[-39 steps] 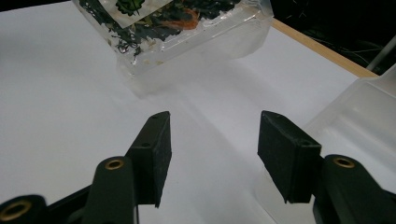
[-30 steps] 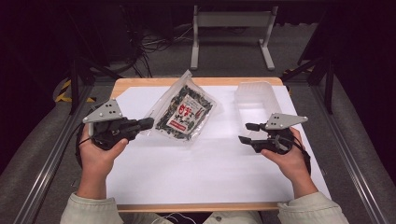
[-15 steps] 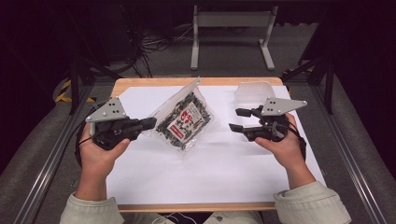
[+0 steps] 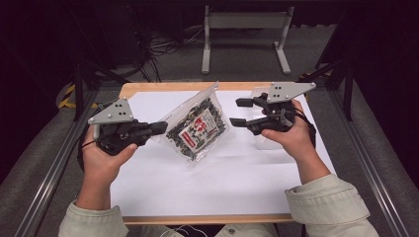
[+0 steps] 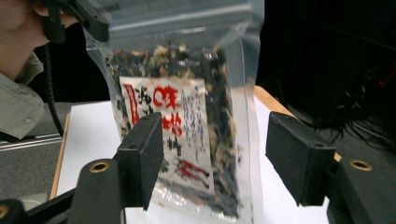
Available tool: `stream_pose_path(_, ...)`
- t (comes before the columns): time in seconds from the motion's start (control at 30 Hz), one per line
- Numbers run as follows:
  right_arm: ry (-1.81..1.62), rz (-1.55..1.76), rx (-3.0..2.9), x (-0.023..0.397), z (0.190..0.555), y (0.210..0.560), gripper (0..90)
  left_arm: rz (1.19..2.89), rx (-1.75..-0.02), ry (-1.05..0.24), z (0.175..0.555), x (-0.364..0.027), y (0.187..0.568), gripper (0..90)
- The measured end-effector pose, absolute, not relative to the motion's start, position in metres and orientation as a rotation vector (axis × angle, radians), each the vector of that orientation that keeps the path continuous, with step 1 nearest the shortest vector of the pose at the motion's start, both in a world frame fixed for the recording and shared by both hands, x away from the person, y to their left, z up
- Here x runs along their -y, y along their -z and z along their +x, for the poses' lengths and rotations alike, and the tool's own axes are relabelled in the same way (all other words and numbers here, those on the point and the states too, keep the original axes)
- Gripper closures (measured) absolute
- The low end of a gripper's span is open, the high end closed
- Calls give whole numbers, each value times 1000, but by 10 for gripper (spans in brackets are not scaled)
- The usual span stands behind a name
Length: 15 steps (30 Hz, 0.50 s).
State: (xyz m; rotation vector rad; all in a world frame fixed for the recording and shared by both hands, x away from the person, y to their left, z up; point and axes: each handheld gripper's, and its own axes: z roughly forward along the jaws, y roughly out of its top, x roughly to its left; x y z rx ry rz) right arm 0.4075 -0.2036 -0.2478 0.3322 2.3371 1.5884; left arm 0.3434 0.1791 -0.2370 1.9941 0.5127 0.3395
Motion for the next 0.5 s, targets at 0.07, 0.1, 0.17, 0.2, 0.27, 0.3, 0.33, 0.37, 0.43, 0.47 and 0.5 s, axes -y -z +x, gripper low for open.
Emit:
stream_pose_path(0.07,-1609,298,-2331,200,411,245,349,2008,-492,-331,345,-179,231,896)
stream_pose_path(0.1,-1622,278,-2327,198,413,243,344,2014,-481,-325,346,-179,229,896)
stream_pose_path(0.17,-1636,259,-2322,197,417,243,341,2026,-463,-327,347,-179,225,896)
stream_pose_path(0.2,-1649,252,-2322,196,419,243,340,2029,-457,-328,348,-179,224,896)
stream_pose_path(0.27,-1663,239,-2318,195,421,243,340,2029,-451,-328,348,-179,222,896)
stream_pose_path(0.3,-1673,232,-2318,195,423,243,340,2030,-449,-325,349,-179,222,896)
stream_pose_path(0.33,-1681,228,-2317,194,424,243,338,2031,-448,-326,349,-179,221,896)
stream_pose_path(0.37,-1685,227,-2318,194,425,243,337,2032,-444,-320,350,-179,221,896)
stream_pose_path(0.43,-1695,217,-2326,192,427,243,327,2031,-438,-317,350,-178,221,896)
stream_pose_path(0.47,-1696,213,-2329,191,427,243,322,2031,-432,-309,352,-178,221,896)
stream_pose_path(0.5,-1696,203,-2337,189,428,243,318,2031,-432,-304,352,-177,221,896)
